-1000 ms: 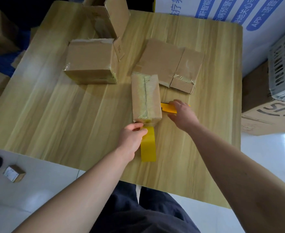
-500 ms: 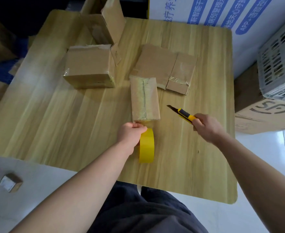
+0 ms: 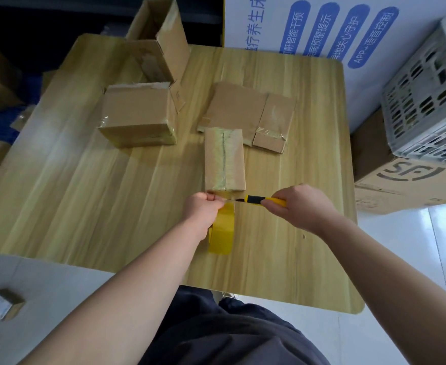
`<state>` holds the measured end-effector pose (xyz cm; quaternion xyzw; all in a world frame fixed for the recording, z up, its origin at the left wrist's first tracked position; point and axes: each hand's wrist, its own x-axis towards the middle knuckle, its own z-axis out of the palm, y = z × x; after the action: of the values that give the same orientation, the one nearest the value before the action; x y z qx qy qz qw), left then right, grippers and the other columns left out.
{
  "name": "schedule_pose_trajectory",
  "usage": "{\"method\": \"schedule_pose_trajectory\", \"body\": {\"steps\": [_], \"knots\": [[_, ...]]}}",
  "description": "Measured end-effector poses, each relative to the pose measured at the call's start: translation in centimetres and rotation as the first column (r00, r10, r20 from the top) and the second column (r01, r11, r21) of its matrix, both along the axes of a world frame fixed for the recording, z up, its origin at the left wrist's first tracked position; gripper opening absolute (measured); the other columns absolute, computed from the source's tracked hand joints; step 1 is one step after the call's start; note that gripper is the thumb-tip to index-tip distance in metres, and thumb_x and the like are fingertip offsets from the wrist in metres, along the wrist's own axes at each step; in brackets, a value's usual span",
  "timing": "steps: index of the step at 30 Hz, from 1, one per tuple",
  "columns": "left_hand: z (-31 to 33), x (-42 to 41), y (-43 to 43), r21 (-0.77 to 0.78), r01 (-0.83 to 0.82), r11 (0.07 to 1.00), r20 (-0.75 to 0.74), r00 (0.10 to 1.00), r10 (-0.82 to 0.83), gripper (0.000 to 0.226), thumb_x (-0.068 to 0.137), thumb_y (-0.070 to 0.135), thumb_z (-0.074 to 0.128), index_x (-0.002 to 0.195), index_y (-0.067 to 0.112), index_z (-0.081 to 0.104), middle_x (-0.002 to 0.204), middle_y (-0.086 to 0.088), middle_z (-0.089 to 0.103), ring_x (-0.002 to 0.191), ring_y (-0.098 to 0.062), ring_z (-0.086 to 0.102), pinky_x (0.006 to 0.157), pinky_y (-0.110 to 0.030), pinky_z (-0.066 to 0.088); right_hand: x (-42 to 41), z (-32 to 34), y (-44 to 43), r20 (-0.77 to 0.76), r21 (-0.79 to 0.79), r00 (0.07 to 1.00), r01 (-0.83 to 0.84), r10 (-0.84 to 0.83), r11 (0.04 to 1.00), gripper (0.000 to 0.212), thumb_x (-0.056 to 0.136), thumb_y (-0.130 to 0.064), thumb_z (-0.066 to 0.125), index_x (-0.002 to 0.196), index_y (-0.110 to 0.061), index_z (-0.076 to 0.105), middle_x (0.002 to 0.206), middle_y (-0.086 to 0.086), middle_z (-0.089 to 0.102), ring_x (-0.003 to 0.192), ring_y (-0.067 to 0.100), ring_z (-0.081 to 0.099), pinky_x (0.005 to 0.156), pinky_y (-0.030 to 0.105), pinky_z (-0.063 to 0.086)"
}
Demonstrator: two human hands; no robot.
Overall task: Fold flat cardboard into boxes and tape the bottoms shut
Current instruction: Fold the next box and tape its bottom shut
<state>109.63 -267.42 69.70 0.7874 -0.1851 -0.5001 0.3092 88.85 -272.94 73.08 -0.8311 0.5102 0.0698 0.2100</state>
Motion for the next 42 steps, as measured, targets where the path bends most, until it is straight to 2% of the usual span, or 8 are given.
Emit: {"method": "schedule_pose_trajectory", "body": {"steps": [7, 13, 16, 19, 21, 25, 36, 42], "knots": [[0.2, 0.4, -0.2, -0.011, 0.030, 0.999, 0.053, 0.998, -0.030, 0.015, 0.084, 0.017, 0.071, 0.074, 0.018, 0.060, 0.081, 0.000, 0.063, 0.079, -0.018, 0.059, 0.076, -0.029, 0.048, 0.2, -3.2, 0.4, -0.272, 0.037, 0.962, 0.027, -0.016, 0.999, 0.055, 0.094, -0.062, 0.036, 0.075, -0.016, 0.059, 0.067, -0.004, 0.059, 0.060, 0.017, 0.057, 0.058, 0.030, 0.046], [-0.3, 1.3, 0.0, -0.026, 0.066, 0.998, 0.145, 0.988, -0.061, 0.008, 0.086, 0.018, 0.069, 0.082, 0.013, 0.065, 0.080, 0.002, 0.062, 0.075, -0.017, 0.056, 0.073, -0.027, 0.044, -2.4, -7.9, 1.6, -0.089, 0.115, 0.955, 0.293, -0.284, 0.949, 0.036, 0.097, -0.049, 0.044, 0.109, -0.017, 0.056, 0.094, 0.002, 0.057, 0.078, 0.024, 0.060, 0.062, 0.033, 0.048], [-0.4, 1.3, 0.1, -0.039, 0.090, 0.995, 0.192, 0.978, -0.081, 0.010, 0.086, 0.020, 0.069, 0.089, 0.010, 0.067, 0.081, 0.003, 0.062, 0.076, -0.015, 0.056, 0.072, -0.025, 0.044, -1.9, -8.9, 1.3, 0.022, 0.162, 0.946, 0.316, -0.324, 0.935, 0.040, 0.099, -0.037, 0.047, 0.132, -0.015, 0.049, 0.127, 0.009, 0.049, 0.112, 0.031, 0.054, 0.083, 0.034, 0.045], [-0.7, 1.1, 0.1, -0.041, 0.099, 0.994, 0.231, 0.969, -0.086, 0.013, 0.084, 0.022, 0.071, 0.088, 0.009, 0.070, 0.086, -0.001, 0.068, 0.081, -0.020, 0.061, 0.074, -0.028, 0.047, 1.2, -7.2, 0.5, 0.406, 0.083, 0.883, 0.219, -0.234, 0.972, 0.048, 0.100, -0.029, 0.048, 0.147, -0.024, 0.037, 0.156, 0.001, 0.029, 0.139, 0.022, 0.032, 0.112, 0.036, 0.031], [-0.8, 1.1, -0.1, -0.037, 0.082, 0.996, 0.239, 0.968, -0.070, 0.012, 0.083, 0.022, 0.071, 0.086, 0.010, 0.070, 0.086, -0.002, 0.068, 0.080, -0.021, 0.062, 0.074, -0.029, 0.049, 3.8, -5.8, -0.4, 0.533, -0.019, 0.842, 0.108, -0.081, 0.994, 0.048, 0.100, -0.028, 0.050, 0.147, -0.024, 0.039, 0.158, 0.002, 0.026, 0.145, 0.019, 0.023, 0.117, 0.033, 0.020], [-1.0, 1.2, -0.5, 0.013, 0.047, 0.999, 0.247, 0.968, -0.049, 0.010, 0.080, 0.022, 0.071, 0.080, 0.012, 0.071, 0.082, -0.003, 0.070, 0.077, -0.024, 0.065, 0.073, -0.032, 0.052, 6.0, -5.7, -1.6, 0.448, -0.046, 0.890, -0.075, 0.088, 0.996, 0.052, 0.096, -0.041, 0.051, 0.145, -0.024, 0.041, 0.159, 0.000, 0.021, 0.148, 0.019, 0.014, 0.120, 0.036, 0.012], [-0.8, 1.1, -1.7, 0.151, 0.057, 0.987, 0.272, 0.957, -0.097, 0.039, 0.068, 0.030, 0.081, 0.100, 0.010, 0.070, 0.096, -0.007, 0.071, 0.087, -0.030, 0.068, 0.081, -0.041, 0.057, 6.3, -6.4, -1.5, 0.322, -0.133, 0.944, -0.036, 0.078, 0.990, 0.056, 0.094, -0.045, 0.054, 0.145, -0.028, 0.040, 0.160, -0.005, 0.019, 0.148, 0.016, 0.016, 0.120, 0.038, -0.001], [-0.7, 1.2, -1.7, 0.143, 0.111, 0.983, 0.283, 0.948, -0.149, 0.029, 0.072, 0.026, 0.078, 0.096, 0.010, 0.070, 0.092, -0.006, 0.071, 0.084, -0.029, 0.067, 0.077, -0.034, 0.056, 6.2, -6.3, -1.8, 0.313, -0.127, 0.946, -0.044, 0.082, 0.991, 0.055, 0.094, -0.045, 0.053, 0.145, -0.030, 0.040, 0.160, -0.006, 0.019, 0.148, 0.017, 0.017, 0.120, 0.040, 0.000]]}}
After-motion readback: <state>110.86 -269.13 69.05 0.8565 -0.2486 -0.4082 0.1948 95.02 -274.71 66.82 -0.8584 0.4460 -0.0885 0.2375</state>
